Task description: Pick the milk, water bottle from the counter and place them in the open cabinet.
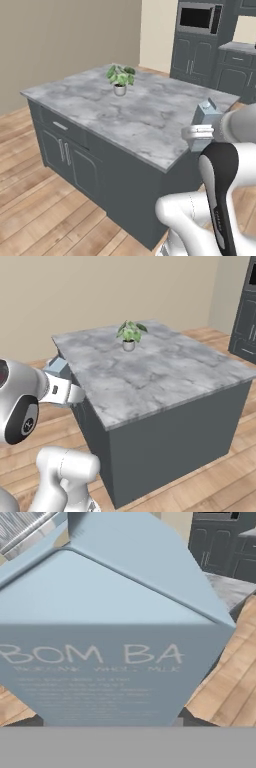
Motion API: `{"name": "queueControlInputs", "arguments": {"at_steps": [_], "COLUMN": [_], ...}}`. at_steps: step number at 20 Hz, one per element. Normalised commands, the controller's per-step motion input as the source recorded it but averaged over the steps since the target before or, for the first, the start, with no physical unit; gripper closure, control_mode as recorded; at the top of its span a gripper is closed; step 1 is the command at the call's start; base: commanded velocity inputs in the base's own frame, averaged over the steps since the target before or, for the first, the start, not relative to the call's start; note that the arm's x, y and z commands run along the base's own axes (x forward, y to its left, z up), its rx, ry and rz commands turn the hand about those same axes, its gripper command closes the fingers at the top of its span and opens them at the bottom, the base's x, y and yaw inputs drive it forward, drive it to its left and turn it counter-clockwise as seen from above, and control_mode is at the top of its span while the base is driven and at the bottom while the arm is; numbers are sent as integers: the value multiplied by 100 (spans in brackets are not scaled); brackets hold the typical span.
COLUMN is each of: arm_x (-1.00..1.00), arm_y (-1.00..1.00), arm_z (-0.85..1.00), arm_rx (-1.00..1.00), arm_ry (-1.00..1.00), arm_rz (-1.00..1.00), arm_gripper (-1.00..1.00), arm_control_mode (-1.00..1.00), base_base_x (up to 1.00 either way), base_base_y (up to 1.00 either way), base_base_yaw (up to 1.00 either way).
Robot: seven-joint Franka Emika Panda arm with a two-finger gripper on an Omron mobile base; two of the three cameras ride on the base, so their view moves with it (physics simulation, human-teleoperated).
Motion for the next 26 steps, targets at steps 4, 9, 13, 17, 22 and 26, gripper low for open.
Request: {"name": "queueControlInputs", "arguments": {"at_steps": [4,9,13,17,22,26], "arm_x": [0,0,0,0,0,0], "arm_y": [0,0,0,0,0,0], "arm_z": [0,0,0,0,0,0], "arm_rx": [0,0,0,0,0,0], "arm_ry": [0,0,0,0,0,0], "arm_rz": [0,0,0,0,0,0], "arm_gripper": [100,100,100,100,100,100], "arm_control_mode": [100,100,100,100,100,100], "base_base_x": [-69,-60,-55,-53,-49,-43], "base_base_y": [44,62,61,51,31,17], "base_base_yaw": [23,28,32,34,52,63]}}
